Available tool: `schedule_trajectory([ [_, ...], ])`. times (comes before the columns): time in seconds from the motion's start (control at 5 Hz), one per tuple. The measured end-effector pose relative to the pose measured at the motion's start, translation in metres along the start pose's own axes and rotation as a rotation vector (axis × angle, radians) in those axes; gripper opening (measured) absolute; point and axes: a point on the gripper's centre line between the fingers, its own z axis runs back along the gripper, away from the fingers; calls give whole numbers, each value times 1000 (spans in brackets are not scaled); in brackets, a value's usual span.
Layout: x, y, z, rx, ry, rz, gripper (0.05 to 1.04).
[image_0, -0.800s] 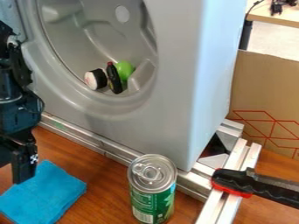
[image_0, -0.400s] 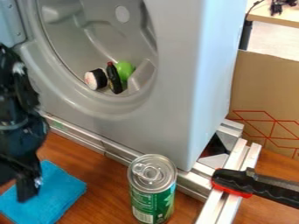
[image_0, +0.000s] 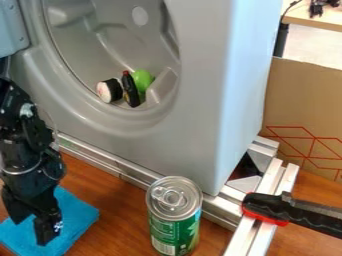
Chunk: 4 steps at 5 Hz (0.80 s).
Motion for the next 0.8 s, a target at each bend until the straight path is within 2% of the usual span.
schedule_trajectory([
  [0.2, 15, 2, -5, -41, -6, -32, 1000],
  [0.4, 24, 6, -13, -57, 19, -26, 1000],
  [0.6, 21, 8, -29, -30, 91, -9, 1000],
  [0.8, 23, 16, -37, 2, 167, -9, 1000],
])
